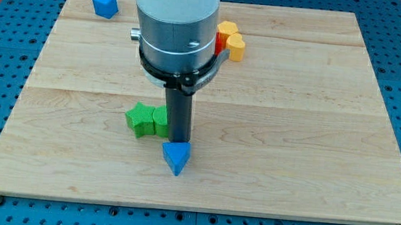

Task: Move the green circle to the top center of the board

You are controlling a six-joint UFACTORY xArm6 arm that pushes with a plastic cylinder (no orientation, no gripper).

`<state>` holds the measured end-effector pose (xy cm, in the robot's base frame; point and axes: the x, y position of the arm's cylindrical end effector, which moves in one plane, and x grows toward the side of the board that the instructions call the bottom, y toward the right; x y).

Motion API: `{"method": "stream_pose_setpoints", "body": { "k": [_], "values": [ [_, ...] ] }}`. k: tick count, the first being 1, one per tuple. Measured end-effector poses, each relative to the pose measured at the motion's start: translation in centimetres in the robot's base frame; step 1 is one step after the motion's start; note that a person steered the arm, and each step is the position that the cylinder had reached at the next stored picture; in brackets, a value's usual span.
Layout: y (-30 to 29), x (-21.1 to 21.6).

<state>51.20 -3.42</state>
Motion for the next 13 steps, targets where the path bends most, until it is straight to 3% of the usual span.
{"method": "stream_pose_setpoints", "body": {
  "k": [1,2,3,4,5,6,8,11,12,13],
  "values": [
    [-0.4,-4.2],
    [0.1,-4.2],
    [3.6,-1.7],
    [3.6,0.4],
    [0.2,-1.5],
    [-1.2,-6.5],
    [-2.1,-3.5],
    [-11.7,-8.9],
    [-14.3,-14.0],
    [-13.2,-18.3]
  ]
}}
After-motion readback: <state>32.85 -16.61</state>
